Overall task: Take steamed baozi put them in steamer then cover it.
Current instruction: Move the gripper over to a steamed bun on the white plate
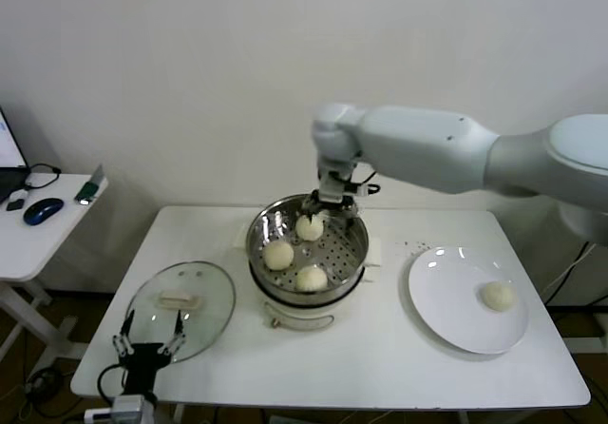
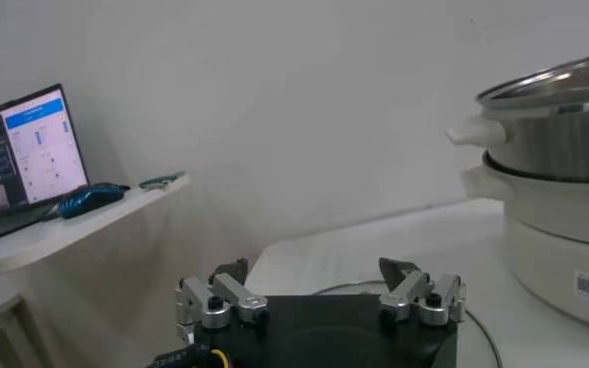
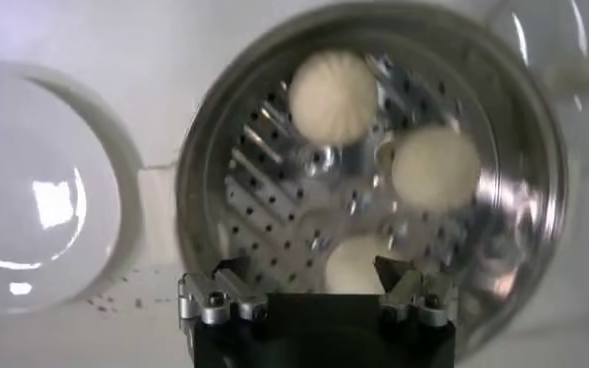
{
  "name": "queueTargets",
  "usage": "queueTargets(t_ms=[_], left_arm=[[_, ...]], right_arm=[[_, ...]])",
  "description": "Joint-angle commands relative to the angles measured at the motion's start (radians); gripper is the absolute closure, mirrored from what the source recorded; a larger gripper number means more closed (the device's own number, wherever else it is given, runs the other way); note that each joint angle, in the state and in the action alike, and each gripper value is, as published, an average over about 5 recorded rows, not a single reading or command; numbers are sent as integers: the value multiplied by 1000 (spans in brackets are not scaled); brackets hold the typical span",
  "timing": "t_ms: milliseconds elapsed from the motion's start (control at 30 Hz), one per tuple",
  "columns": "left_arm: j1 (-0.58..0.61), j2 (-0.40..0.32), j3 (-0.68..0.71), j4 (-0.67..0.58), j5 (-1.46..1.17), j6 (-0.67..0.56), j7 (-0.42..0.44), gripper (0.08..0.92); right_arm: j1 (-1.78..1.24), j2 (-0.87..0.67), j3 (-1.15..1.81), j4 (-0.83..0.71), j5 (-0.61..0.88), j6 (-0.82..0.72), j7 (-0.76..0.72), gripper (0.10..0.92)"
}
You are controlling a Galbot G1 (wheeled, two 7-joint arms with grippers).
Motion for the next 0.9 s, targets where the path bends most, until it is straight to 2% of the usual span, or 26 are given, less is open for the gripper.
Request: queueTargets(t_ms=[33, 167, 400, 667, 900], left_arm=[[-2, 0, 3, -2, 1, 0, 1, 177], [-2, -1, 8, -7, 2, 3, 3, 177], [9, -3, 14, -38, 14, 10, 9, 177], [18, -7, 11, -54, 31, 22, 12, 177], [26, -8, 0, -45, 37, 23, 10, 177]], right_arm=[[80, -349, -122, 69, 352, -564, 131, 203], [-20, -505, -67, 114, 283, -614, 113, 203], [-303, -676, 135, 87, 79, -560, 12, 203], [-586, -676, 416, -98, -118, -450, -43, 203], [-699, -642, 531, -182, -175, -418, -32, 203]])
